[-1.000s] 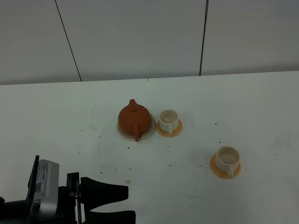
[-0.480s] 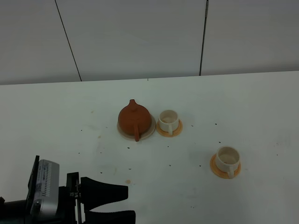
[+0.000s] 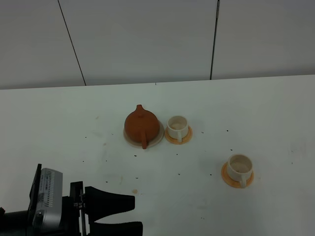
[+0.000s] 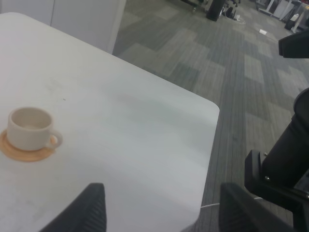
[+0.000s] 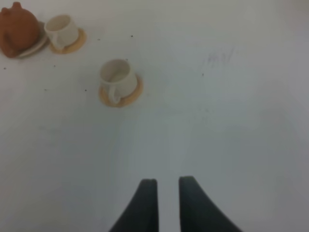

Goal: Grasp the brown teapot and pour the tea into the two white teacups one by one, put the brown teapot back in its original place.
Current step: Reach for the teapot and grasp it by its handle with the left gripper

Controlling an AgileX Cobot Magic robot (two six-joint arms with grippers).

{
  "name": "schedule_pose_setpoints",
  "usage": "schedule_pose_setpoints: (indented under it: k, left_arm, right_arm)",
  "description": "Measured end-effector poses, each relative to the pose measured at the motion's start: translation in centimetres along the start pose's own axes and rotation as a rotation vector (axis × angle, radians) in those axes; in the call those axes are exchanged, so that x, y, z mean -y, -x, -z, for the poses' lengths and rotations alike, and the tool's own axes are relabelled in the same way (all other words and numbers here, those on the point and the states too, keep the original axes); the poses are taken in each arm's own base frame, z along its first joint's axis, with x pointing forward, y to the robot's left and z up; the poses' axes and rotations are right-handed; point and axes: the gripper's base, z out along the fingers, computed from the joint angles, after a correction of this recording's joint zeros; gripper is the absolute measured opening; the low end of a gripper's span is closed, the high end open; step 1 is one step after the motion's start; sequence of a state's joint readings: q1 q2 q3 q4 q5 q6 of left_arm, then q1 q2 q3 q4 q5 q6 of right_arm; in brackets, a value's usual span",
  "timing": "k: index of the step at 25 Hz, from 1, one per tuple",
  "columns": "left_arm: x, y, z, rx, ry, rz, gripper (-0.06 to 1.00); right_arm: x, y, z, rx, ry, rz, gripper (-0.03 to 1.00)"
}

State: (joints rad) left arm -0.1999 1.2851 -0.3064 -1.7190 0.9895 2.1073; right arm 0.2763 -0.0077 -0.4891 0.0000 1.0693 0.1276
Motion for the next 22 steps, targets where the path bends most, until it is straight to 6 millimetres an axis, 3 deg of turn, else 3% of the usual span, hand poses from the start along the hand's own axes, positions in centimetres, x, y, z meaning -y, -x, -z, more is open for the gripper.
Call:
schedule_pose_setpoints:
  k: [12,22]
  left_arm:
    - [-0.15,-0.09,0.00,-0.010,0.016,0.009,0.57]
    - [-0.82,0.02,-0.01,-0.027,0.077,0.225,0.53]
  right_arm:
    - [-0.02,0.00,0.00,0.005,-0.042,-0.022,0.12]
    - [-0.18,-0.01,-0.03,0.030,-0.227,-0.126,0.13]
